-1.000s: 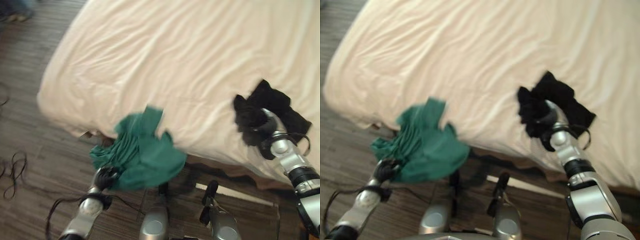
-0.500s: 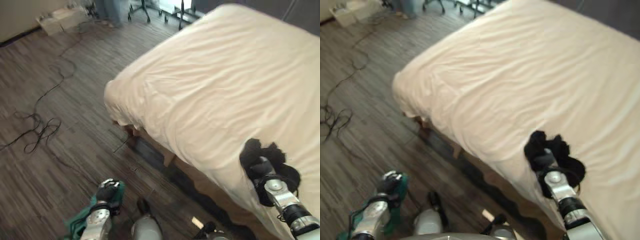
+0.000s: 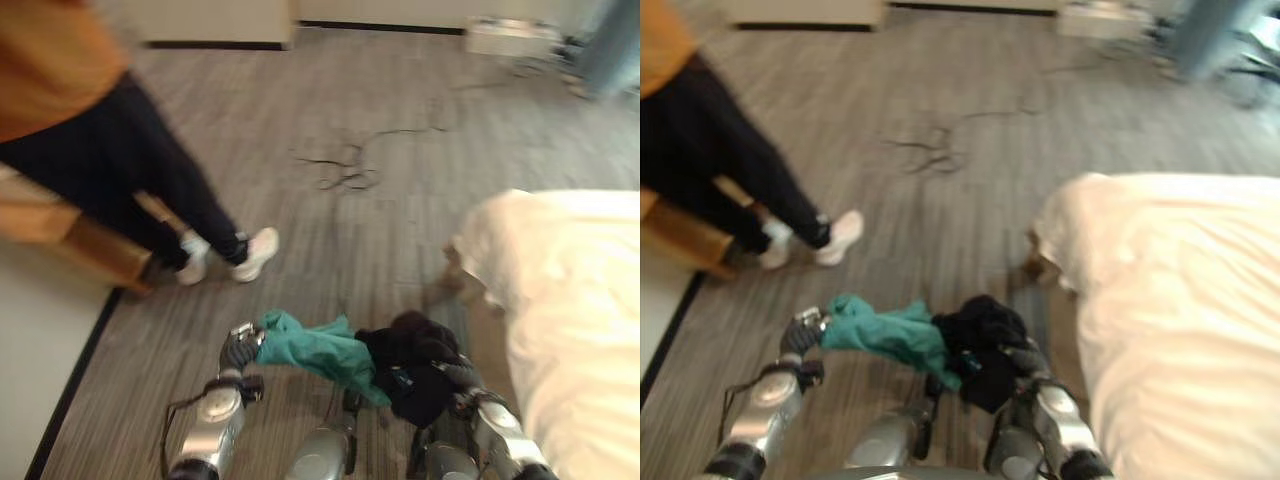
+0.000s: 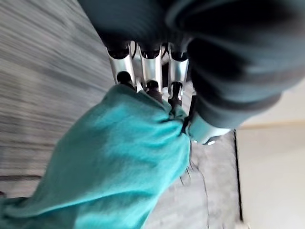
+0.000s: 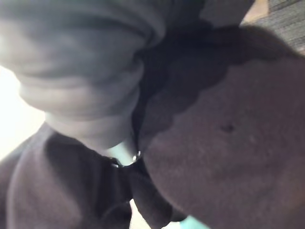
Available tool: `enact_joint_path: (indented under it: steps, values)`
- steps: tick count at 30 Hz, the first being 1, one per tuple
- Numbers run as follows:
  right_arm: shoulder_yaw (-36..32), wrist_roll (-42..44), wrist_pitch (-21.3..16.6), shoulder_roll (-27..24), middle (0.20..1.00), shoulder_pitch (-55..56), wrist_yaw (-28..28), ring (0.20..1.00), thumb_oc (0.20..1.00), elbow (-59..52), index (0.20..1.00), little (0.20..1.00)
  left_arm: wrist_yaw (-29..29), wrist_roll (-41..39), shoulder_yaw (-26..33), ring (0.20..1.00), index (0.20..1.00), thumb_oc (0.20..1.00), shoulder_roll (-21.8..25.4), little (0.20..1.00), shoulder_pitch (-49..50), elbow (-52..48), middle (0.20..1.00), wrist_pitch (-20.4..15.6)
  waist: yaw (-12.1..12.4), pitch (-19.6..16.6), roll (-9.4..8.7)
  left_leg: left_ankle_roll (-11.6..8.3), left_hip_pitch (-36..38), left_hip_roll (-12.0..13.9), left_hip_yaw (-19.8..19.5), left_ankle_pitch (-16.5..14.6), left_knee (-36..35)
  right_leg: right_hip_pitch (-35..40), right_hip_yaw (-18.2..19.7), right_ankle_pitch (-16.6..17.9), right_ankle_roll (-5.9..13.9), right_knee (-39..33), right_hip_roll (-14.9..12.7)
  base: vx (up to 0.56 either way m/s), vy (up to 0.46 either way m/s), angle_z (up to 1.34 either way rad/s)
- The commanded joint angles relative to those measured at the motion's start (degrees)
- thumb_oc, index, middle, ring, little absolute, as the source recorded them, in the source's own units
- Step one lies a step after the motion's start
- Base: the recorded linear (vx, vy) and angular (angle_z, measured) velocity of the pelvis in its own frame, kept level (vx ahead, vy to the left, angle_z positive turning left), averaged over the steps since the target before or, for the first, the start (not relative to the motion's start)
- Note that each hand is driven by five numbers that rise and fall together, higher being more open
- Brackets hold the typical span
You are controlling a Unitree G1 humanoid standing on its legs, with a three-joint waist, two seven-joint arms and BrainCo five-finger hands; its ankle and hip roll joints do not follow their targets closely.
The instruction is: Tidy up the quilt and then pick up the clothes from the bed and put them into the laundry hamper.
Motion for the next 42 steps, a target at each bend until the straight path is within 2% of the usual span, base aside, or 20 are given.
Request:
enact_joint_path:
  steps: [1,2,7,11,12,15,18,19,21,23,27,28,30,34,35,37,38,39,40,42]
  values:
    - [-4.64,-4.0,-3.88,-0.4,0.2,-0.54,-6.02,0.2,0.2,-1.18,0.2,0.2,3.02,3.33,1.96,0.2,0.2,0.2,1.73,0.2,-2.07,3.04,0.2,0.04,-0.56,0.68,-4.17,-5.32,4.97,1.83,0.11,-12.83,2.11,-0.51,-2.49,6.99,3.35,-5.66,-5.58,0.08,-0.102,1.54]
    - [-3.75,-6.93,-2.66,-1.06,0.2,0.04,-5.76,0.2,0.2,-0.4,0.2,0.2,1.3,3.63,0.33,0.2,0.2,0.2,0.16,0.2,-1.73,4.4,0.2,-0.8,1.06,0.05,-5.49,-5.18,3.95,-0.21,-1.07,-14.28,4.8,1.89,-4.89,7.55,3.46,-8.96,-7.03,-0.01,-0.036,1.01]
    - [-2.83,-13.7,-0.64,-3.76,0.2,-2.28,-6.89,0.2,0.2,3.25,0.2,0.2,1.93,2.05,2.23,0.2,0.2,0.2,-4.12,0.2,-2.13,13.34,0.2,1.03,2.42,-2.39,-5.43,-6.27,5.22,0.41,-1.24,-14.88,4.02,6.5,-9.31,8.95,3.96,-12.13,-6.53,0.11,-0.111,0.23]
    - [-3.54,-12.61,-0.85,-4.3,0.2,-1.63,-7.19,0.2,0.2,4.76,0.2,0.2,2.04,3.69,0.23,0.2,0.2,0.2,-5.47,0.2,-3.42,16.42,0.2,1.81,0.73,-3.54,-4.97,-6.97,4.91,2.07,1.24,-14.13,3.78,7.82,-11.96,8.03,3.7,-12.25,-6.3,0.1,-0.054,0.58]
    - [10.19,-16.61,3.79,2.78,0.2,-8.11,-4.27,0.2,0.2,33.61,0.2,0.2,0.47,19.91,-12.59,0.2,0.2,0.2,-11.45,0.2,-11.13,37.11,0.2,4.12,-0.61,-3.95,-1.41,-4.52,14.27,1.74,6.71,-14.84,-1.41,10.2,-7.21,1.54,-0.25,-8.29,-0.25,0.04,-0.039,0.35]
    - [10.64,-17.11,4.13,3.23,0.2,-8.67,-4.66,0.2,0.2,33.97,0.2,0.2,1.75,21.22,-13.22,0.2,0.2,0.2,-11.33,0.2,-11.36,37.37,0.2,4.41,-0.35,-4.07,-1.15,-4.68,14.25,1.77,6.39,-14.84,-1.06,10.28,-7.44,1.55,-0.34,-8.38,-0.24,0.05,-0.057,-0.1]
    - [12.29,-18.37,4.71,4.59,0.2,-10.44,-5.69,0.2,0.2,35.27,0.2,0.2,2.43,21.11,-12.76,0.2,0.2,0.2,-11.58,0.2,-11.09,39.77,0.2,4.76,1.13,-4.54,-0.36,-5.35,12.76,1.48,6.22,-16.41,4.14,10.98,-7.84,1.88,-0.61,-10.07,-0.46,0.07,-0.077,-0.17]
    - [12.82,-18.12,5.04,5.57,0.2,-11.81,-5.96,0.2,0.2,36.09,0.2,0.2,2.42,20.13,-12.32,0.2,0.2,0.2,-11.78,0.2,-10.74,40.46,0.2,4.89,2.44,-3.93,-0.13,-7.1,9.56,0.79,6.7,-16.8,12.07,12.29,-8.02,1.45,-1.5,-11.5,-0.42,0.03,-0.082,-0.11]
    - [12.56,-17.96,5.4,5.98,0.2,-14.57,-8.15,0.2,0.2,37.37,0.2,0.2,3.34,18.38,-12.01,0.2,0.2,0.2,-11.77,0.2,-11.59,39.73,0.2,4.63,4.15,-2.12,0.84,-9.27,3.12,1.27,7.02,-13.54,22.96,14.0,-9.72,0.97,-2.94,-12.22,-0.47,0.01,-0.062,0.13]
    - [12.13,-16.9,5.85,7.02,0.2,-17.74,-9.88,0.2,0.2,39.01,0.2,0.2,3.92,16.97,-11.97,0.2,0.2,0.2,-11.94,0.2,-11.2,39.28,0.2,4.72,5.22,-1.3,1.44,-8.93,-0.55,1.94,8.51,-11.37,29.0,15.73,-11.07,0.27,-3.74,-12.6,-0.24,0.13,-0.07,0.37]
    - [12.79,-15.66,5.41,5.11,0.2,-18.32,-9.04,0.2,0.2,38.99,0.2,0.2,3.67,16.93,-11.72,0.2,0.2,0.2,-12.09,0.2,-8.46,38.99,0.2,4.35,6.38,-1.93,1.52,-6.84,-4.52,1.2,13.17,-14.19,25.54,16.58,-10.97,-2.03,-3.43,-12.6,0.5,0.29,-0.035,0.42]
    - [13.22,-16.95,5.11,5.2,0.2,-17.15,-9.49,0.2,0.2,37.9,0.2,0.2,3.35,16.93,-10.12,0.2,0.2,0.2,-12.26,0.2,-7.03,39.42,0.2,4.82,7.07,-2.58,1.83,-5.75,-5.35,0.83,15.37,-12.23,17.22,17.48,-10.48,-3.53,-2.83,-12.6,2.19,0.57,0.014,0.22]
    - [13.65,-17.54,4.86,4.8,0.2,-16.56,-9.53,0.2,0.2,36.84,0.2,0.2,2.89,15.86,-9.06,0.2,0.2,0.2,-12.16,0.2,-6.16,39.42,0.2,4.76,8.04,-2.95,2.23,-6.49,-6.57,1.59,17.93,-8.11,9.08,18.55,-10.22,-5.35,-2.58,-12.6,3.68,0.52,0.025,0.19]
    - [13.67,-18.43,4.49,5.42,0.2,-16.39,-9.83,0.2,0.2,35.91,0.2,0.2,2.8,13.41,-7.3,0.2,0.2,0.2,-11.32,0.2,-5.21,39.51,0.2,4.82,9.58,-2.81,-0.83,-4.67,-7.88,0.33,17.6,-7.82,8.46,21.27,-9.15,-5.99,-2.72,-12.47,4.44,0.42,-0.003,-0.25]
    - [13.19,-18.57,4.25,5.85,0.2,-16.39,-10.08,0.2,0.2,36.0,0.2,0.2,2.76,13.21,-6.97,0.2,0.2,0.2,-10.32,0.2,-5.43,39.49,0.2,4.93,10.49,-2.41,-2.87,-2.72,-7.72,-0.25,17.6,-9.49,11.05,19.66,-8.16,-6.26,-1.72,-4.59,4.24,0.72,0.026,-0.68]
    - [11.85,-18.05,4.24,5.7,0.2,-17.26,-10.28,0.2,0.2,35.89,0.2,0.2,2.87,14.15,-6.49,0.2,0.2,0.2,-9.13,0.2,-5.61,39.74,0.2,4.98,9.86,-2.04,-4.65,-1.16,-6.29,-0.81,17.63,-12.25,12.17,15.19,-7.21,-2.38,2.91,5.81,2.93,0.63,0.116,-0.44]
    - [11.26,-17.66,3.96,5.5,0.2,-17.8,-10.48,0.2,0.2,35.33,0.2,0.2,3.01,14.94,-6.5,0.2,0.2,0.2,-8.9,0.2,-5.61,39.69,0.2,4.95,8.65,-1.57,-4.92,-0.72,-5.4,-1.26,17.73,-13.53,12.47,12.53,-6.72,3.61,5.91,11.76,1.42,0.38,0.123,-0.11]
    - [11.26,-17.66,3.96,5.48,0.2,-17.8,-10.48,0.2,0.2,35.33,0.2,0.2,3.01,14.95,-6.49,0.2,0.2,0.2,-8.91,0.2,-5.61,39.7,0.2,4.95,8.69,-1.7,-4.85,-0.75,-5.54,-1.15,17.73,-13.46,12.43,12.39,-6.68,3.74,5.87,11.69,1.53,0.51,0.187,-0.08]
    - [10.55,-16.88,3.69,5.1,0.2,-19.17,-9.84,0.2,0.2,33.41,0.2,0.2,3.2,15.45,-7.63,0.2,0.2,0.2,-8.28,0.2,-6.88,38.18,0.2,4.95,6.21,-0.61,-2.32,-0.14,-1.12,0.5,17.32,-14.53,10.53,4.83,-7.39,11.55,7.81,24.08,-0.8,0.31,0.115,0.0]
    - [10.4,-16.23,3.14,5.23,0.2,-20.2,-9.78,0.2,0.2,32.23,0.2,0.2,3.39,15.9,-9.16,0.2,0.2,0.2,-8.22,0.2,-7.83,36.55,0.2,4.55,4.72,0.33,-0.89,0.32,1.77,1.16,16.63,-14.79,8.46,1.04,-7.92,11.78,7.81,27.81,-1.55,0.51,0.19,0.1]
